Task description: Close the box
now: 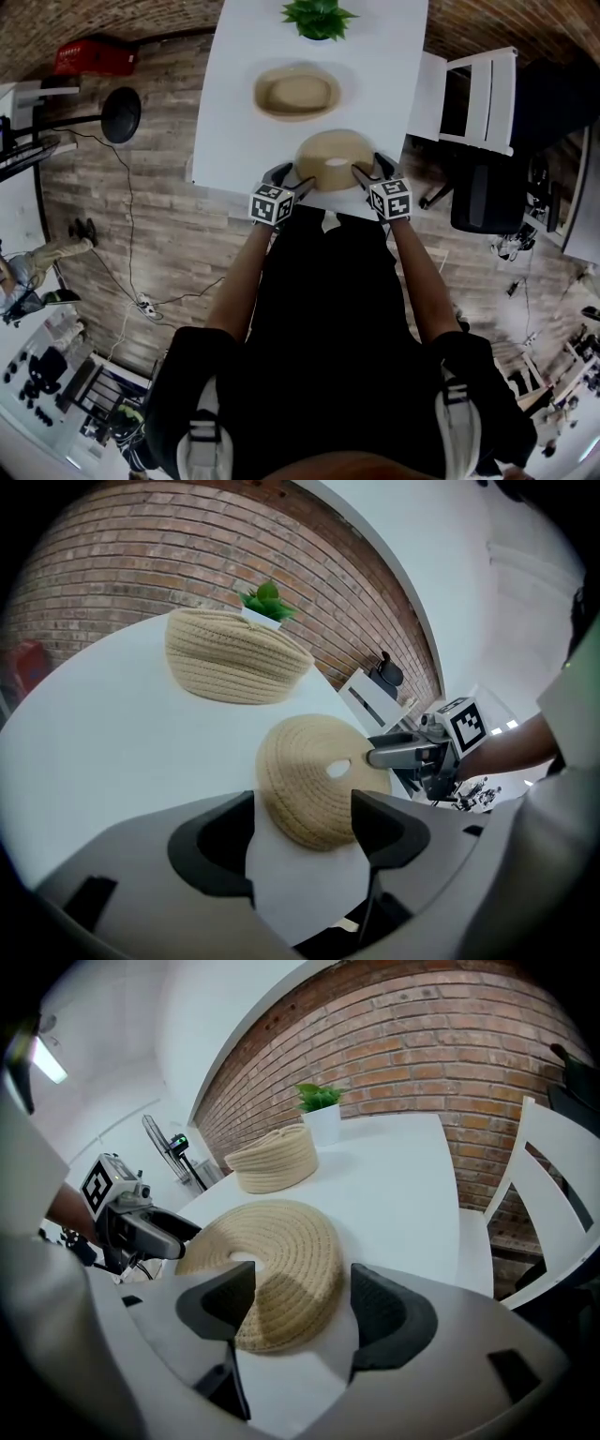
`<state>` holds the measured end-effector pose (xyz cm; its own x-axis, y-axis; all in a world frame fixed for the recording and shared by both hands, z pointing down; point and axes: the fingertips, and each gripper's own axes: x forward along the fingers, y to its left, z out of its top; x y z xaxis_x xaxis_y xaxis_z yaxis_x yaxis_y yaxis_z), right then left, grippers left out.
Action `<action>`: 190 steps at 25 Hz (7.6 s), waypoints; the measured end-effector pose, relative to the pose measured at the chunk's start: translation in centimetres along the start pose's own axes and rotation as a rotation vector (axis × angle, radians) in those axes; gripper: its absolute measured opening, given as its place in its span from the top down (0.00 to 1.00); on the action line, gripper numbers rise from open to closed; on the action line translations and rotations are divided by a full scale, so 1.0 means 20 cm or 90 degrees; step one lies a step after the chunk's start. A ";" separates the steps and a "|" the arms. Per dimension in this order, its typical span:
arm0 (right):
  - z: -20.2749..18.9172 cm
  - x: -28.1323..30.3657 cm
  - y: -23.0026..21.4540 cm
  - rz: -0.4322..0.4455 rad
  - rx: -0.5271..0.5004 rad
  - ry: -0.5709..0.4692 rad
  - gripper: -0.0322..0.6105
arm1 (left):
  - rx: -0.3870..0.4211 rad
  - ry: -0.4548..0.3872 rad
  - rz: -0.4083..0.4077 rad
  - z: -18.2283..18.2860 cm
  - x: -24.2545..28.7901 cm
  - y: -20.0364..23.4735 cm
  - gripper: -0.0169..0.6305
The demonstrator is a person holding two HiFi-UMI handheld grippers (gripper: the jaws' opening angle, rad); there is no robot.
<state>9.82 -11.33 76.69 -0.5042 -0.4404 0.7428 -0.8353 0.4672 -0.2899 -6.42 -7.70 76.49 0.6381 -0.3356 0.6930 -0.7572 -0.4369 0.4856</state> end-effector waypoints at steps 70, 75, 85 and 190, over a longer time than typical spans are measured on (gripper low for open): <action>0.59 -0.07 0.30 -0.060 -0.009 -0.116 0.74 | 0.002 -0.165 0.170 0.41 -0.48 0.27 0.75; 0.68 -0.05 0.29 -0.063 -0.010 -0.127 0.74 | 0.008 -0.179 0.172 0.50 -0.50 0.30 0.75; 0.82 0.03 0.25 -0.063 -0.002 -0.144 0.74 | 0.026 -0.192 0.182 0.67 -0.51 0.40 0.77; 1.40 0.53 0.15 -0.070 -0.168 -0.025 0.95 | 0.195 -0.050 0.151 1.34 -0.04 0.62 0.93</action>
<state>-4.06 -36.01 66.85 -0.4264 -0.5263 0.7356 -0.8017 0.5966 -0.0379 -12.55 -35.15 67.71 0.4687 -0.5148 0.7178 -0.8156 -0.5643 0.1279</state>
